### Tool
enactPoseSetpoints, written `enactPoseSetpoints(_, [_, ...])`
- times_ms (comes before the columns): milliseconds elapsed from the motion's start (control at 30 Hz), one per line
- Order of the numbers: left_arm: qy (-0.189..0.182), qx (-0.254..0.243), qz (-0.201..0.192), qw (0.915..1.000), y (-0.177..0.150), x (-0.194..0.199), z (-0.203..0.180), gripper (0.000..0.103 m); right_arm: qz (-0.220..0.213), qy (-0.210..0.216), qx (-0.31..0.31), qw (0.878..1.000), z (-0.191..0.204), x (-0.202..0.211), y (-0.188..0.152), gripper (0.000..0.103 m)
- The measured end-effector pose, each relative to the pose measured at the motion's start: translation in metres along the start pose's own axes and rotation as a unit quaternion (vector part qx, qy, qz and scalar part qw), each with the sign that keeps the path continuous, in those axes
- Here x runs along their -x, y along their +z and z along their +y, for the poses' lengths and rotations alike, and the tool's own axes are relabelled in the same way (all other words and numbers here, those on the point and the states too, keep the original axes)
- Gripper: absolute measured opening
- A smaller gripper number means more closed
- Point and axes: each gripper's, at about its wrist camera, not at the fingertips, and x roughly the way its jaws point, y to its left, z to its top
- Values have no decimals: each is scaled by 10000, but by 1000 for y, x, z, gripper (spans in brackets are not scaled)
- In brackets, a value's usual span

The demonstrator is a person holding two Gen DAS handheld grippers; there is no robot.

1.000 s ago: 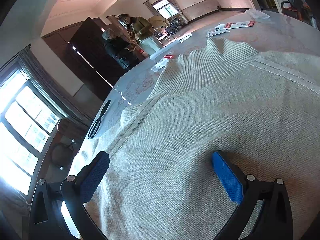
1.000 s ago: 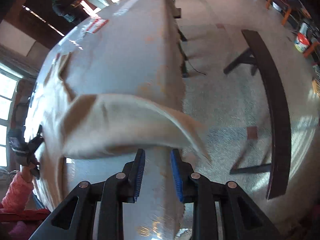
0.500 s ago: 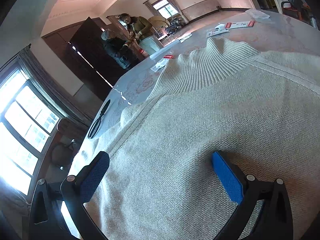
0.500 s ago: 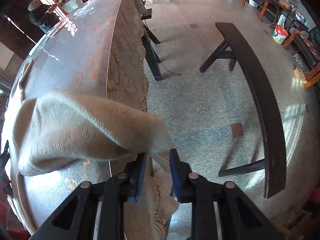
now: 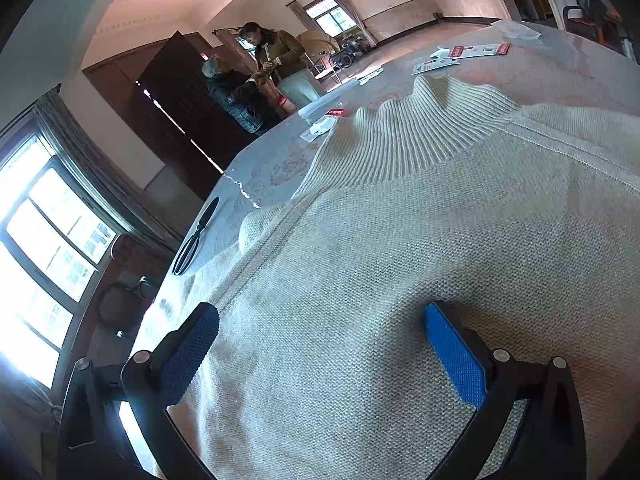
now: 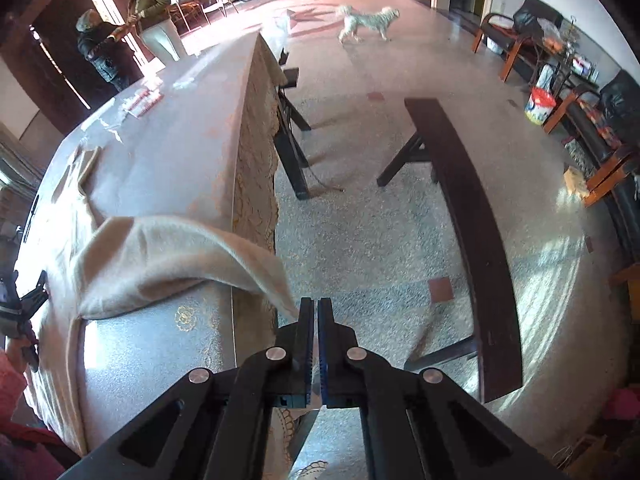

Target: Fold clothes

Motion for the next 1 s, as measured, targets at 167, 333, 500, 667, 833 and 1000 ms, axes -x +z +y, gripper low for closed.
enactPoseSetpoints(167, [18, -13, -6, 10000, 0, 0, -1, 103, 36, -456, 1289, 9906, 29, -3, 8, 24])
enactPoseSetpoints(333, [9, -1, 0, 10000, 0, 0, 0, 103, 537, -360, 1686, 9836, 61, -88, 1, 25])
enactPoseSetpoints(500, [-15, 23, 12, 10000, -1, 0, 2, 103, 785, -87, 1548, 9848, 62, -134, 8, 25])
enactPoseSetpoints(667, [3, 7, 6, 10000, 0, -1, 1, 103, 757, -14, 1344, 9880, 59, -152, 14, 23])
enactPoseSetpoints(833, [-21, 19, 11, 10000, 1, 0, 1, 103, 763, 72, 927, 9927, 48, -140, 21, 3])
enactPoseSetpoints(1000, [-72, 61, 29, 10000, 0, 0, 2, 103, 787, -177, 1406, 9868, 51, -73, 17, 3])
